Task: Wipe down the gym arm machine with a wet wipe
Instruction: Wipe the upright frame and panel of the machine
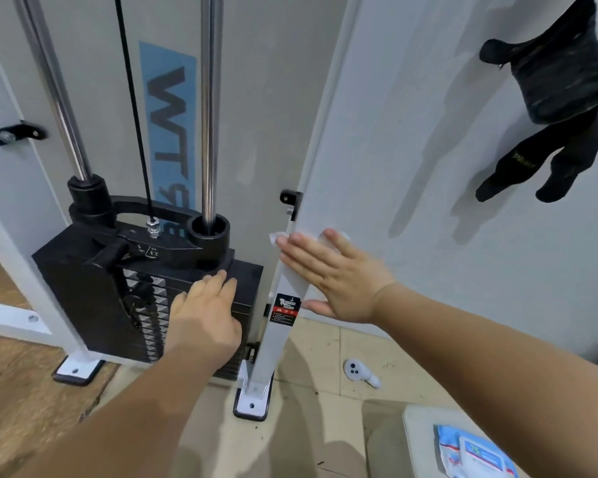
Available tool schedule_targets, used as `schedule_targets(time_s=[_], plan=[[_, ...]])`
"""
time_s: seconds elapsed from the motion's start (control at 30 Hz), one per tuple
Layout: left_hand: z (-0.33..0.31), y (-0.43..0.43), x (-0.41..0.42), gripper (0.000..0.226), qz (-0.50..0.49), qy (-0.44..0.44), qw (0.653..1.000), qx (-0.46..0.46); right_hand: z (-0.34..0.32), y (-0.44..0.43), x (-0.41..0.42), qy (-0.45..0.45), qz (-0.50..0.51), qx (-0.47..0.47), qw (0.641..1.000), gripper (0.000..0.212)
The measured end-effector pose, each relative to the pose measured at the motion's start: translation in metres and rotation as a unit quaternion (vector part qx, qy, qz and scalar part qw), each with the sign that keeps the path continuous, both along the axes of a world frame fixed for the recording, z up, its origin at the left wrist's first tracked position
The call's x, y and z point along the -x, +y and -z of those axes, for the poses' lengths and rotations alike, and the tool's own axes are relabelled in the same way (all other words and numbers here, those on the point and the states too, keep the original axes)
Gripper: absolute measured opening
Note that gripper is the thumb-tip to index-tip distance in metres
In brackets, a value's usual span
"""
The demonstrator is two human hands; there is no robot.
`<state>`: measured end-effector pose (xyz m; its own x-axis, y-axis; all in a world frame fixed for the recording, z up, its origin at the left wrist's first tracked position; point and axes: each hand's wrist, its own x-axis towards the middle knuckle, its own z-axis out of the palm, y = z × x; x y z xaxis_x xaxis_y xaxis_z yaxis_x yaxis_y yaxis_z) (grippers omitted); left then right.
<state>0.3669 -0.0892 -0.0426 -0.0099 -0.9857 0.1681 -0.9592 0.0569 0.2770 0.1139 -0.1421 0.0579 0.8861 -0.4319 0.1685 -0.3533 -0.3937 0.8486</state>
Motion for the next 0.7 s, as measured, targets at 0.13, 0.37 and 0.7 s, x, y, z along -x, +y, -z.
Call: schedule_targets(time_s=[0.13, 0.37, 0.7], plan=[[0.008, 0.005, 0.001, 0.072, 0.001, 0.002, 1.000, 0.001, -0.021, -0.005, 0.002, -0.004, -0.011, 0.027, 1.000, 0.085], [0.022, 0.004, 0.008, 0.080, -0.014, -0.060, 0.998, 0.010, -0.012, -0.010, -0.012, -0.115, -0.009, 0.050, 0.992, 0.089], [0.054, 0.001, 0.013, 0.083, -0.056, -0.086, 0.990, 0.095, 0.096, -0.018, 0.005, 0.018, -0.062, 0.021, 0.998, 0.084]])
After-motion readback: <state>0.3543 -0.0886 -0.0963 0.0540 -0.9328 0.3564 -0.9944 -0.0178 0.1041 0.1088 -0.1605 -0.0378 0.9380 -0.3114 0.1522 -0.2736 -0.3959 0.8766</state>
